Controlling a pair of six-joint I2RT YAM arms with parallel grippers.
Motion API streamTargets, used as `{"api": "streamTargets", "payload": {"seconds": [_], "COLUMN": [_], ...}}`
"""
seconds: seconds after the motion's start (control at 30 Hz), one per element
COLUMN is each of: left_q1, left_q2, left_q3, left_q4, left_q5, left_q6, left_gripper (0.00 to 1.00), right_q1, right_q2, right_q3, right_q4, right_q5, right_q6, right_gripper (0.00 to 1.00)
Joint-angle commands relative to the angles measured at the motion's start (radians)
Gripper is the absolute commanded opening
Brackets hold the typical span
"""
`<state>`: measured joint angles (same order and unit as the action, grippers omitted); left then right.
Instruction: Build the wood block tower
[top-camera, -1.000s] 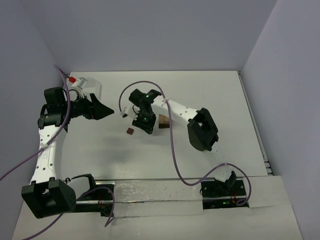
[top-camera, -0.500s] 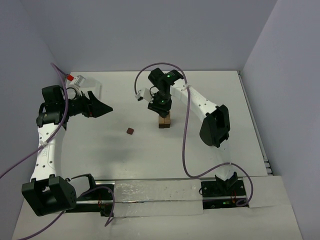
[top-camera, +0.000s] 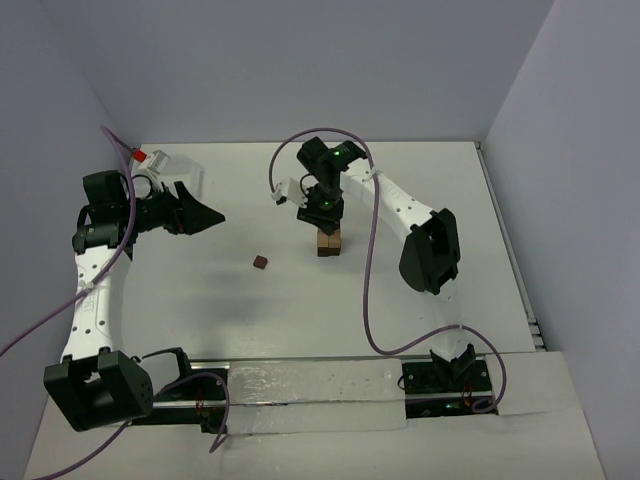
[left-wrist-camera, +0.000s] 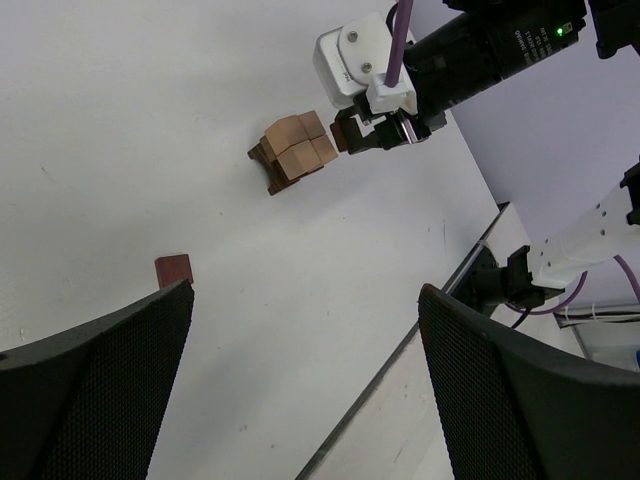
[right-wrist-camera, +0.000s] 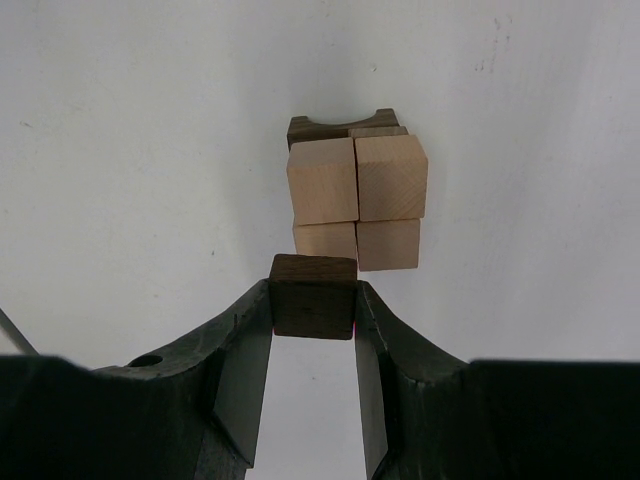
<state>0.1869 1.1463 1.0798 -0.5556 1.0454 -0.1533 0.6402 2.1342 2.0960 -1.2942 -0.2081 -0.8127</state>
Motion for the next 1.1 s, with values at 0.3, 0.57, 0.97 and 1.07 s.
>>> {"api": "streamTargets", "payload": {"seconds": [0.3, 0.57, 0.97, 1.07], "left_q1": [0.013, 0.016, 0.017, 0.019], "left_q2": [0.009, 0.012, 0.016, 0.015], "left_q3": [0.049, 0.046, 0.048, 0.048], "left_q4": [0.051, 0.052, 0.049, 0.047], "left_q5": [0.030, 0.030, 0.033, 0.036], "left_q6": [-0.003, -0.003, -0.003, -0.002], "left_gripper": [0.99, 0.99, 0.99, 0.99], "right_q1": [-0.013, -0.016, -0.017, -0.017], "right_q2": [0.049, 0.066, 0.081, 0.086], "right_q3": [0.037, 0.049, 0.050, 0.053], "right_q4": [0.018, 0.019, 0.026, 0.026], "right_q5": [0.008, 0.007, 0.010, 0.012], "right_q6": [-0.054, -0.060, -0.063, -0.064], "right_gripper": [0.16, 0.19, 0.25, 0.26]}}
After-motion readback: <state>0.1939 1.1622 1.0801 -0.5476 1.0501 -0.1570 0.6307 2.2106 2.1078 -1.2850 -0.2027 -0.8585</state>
